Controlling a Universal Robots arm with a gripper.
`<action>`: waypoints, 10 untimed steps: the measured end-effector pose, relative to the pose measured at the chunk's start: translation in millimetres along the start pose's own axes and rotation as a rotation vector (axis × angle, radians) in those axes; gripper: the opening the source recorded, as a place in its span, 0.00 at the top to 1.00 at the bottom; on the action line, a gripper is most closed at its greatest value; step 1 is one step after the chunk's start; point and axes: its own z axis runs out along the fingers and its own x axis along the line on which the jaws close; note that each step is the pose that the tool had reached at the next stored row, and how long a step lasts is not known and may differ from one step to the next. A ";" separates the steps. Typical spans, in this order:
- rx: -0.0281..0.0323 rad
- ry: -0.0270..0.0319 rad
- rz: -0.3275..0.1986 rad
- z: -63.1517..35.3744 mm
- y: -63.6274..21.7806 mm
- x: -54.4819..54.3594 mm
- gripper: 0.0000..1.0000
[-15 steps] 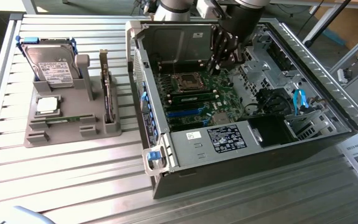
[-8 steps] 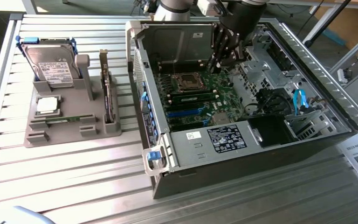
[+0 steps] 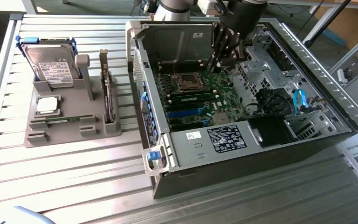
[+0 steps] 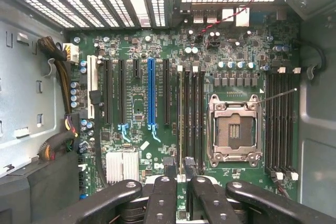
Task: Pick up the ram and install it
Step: 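Insert the ram into the slot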
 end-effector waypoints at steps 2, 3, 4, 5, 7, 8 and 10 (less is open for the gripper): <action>0.0001 -0.0003 0.000 -0.5 0.0 0.0 0.81; 0.0001 -0.0004 0.000 -0.5 0.0 0.0 0.81; 0.0000 -0.0002 0.000 -0.5 0.0 0.0 0.81; 0.0001 -0.0002 0.000 -0.6 0.0 0.0 0.81; 0.0000 -0.0002 0.000 -0.5 0.0 0.0 0.81; 0.0000 -0.0002 0.000 -0.6 0.0 0.0 0.81; 0.0001 -0.0003 0.000 -0.5 0.0 0.0 0.81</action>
